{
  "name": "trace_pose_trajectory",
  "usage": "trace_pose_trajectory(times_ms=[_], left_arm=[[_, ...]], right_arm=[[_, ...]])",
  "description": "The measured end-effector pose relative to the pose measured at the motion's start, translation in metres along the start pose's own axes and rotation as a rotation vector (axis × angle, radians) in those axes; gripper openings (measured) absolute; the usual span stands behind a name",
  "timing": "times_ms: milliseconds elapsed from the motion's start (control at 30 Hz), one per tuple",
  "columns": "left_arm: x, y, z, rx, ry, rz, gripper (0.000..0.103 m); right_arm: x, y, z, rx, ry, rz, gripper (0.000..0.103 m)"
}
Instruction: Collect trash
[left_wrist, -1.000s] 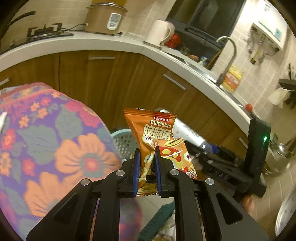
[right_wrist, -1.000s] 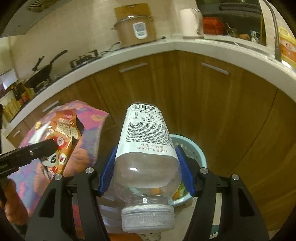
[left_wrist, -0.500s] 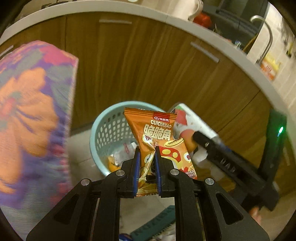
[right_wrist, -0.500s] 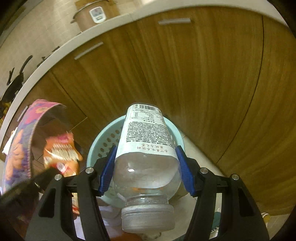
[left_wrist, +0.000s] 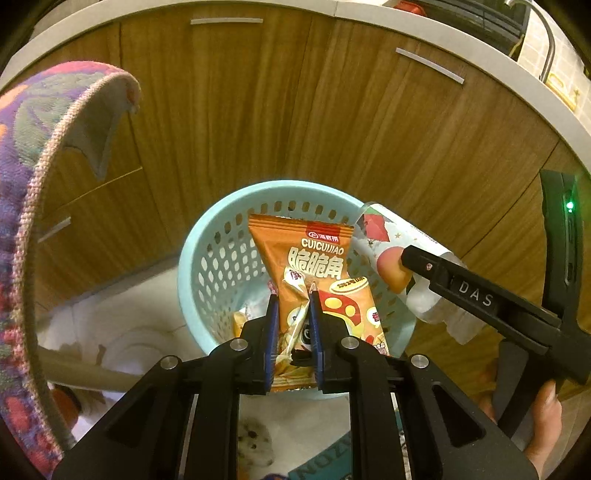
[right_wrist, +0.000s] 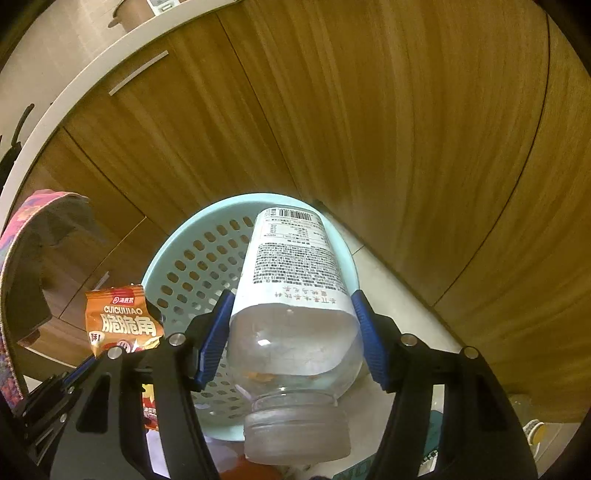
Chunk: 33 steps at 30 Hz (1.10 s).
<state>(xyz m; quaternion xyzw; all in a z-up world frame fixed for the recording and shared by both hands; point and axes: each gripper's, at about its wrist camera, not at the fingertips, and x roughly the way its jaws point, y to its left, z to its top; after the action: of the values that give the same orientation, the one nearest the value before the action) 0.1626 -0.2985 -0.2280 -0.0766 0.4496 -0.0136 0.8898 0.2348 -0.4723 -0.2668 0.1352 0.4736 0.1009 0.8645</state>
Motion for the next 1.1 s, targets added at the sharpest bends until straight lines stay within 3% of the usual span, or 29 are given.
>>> trace_pose_trajectory(times_ms=[100, 167, 467, 633, 1100], left_arm=[[0.003, 0.0, 0.002, 0.0, 0.004, 0.009, 0.016], [0.006, 0.001, 0.002, -0.002, 0.007, 0.014, 0.022], [0.002, 0.003, 0.0, 0.023, -0.001, 0.021, 0.026], [-0.008, -0.002, -0.005, 0.051, -0.034, 0.021, 0.046], [-0.087, -0.028, -0.015, 0.127, -0.14, -0.073, 0.06]], right_arm=[[0.004, 0.003, 0.001, 0.003, 0.007, 0.003, 0.061], [0.004, 0.002, 0.003, 0.003, 0.017, 0.002, 0.061], [-0.008, -0.001, 0.002, 0.023, -0.002, 0.013, 0.062], [-0.022, 0.001, -0.007, 0.016, -0.025, -0.005, 0.062], [-0.128, 0.016, -0.03, 0.054, -0.221, -0.059, 0.062]])
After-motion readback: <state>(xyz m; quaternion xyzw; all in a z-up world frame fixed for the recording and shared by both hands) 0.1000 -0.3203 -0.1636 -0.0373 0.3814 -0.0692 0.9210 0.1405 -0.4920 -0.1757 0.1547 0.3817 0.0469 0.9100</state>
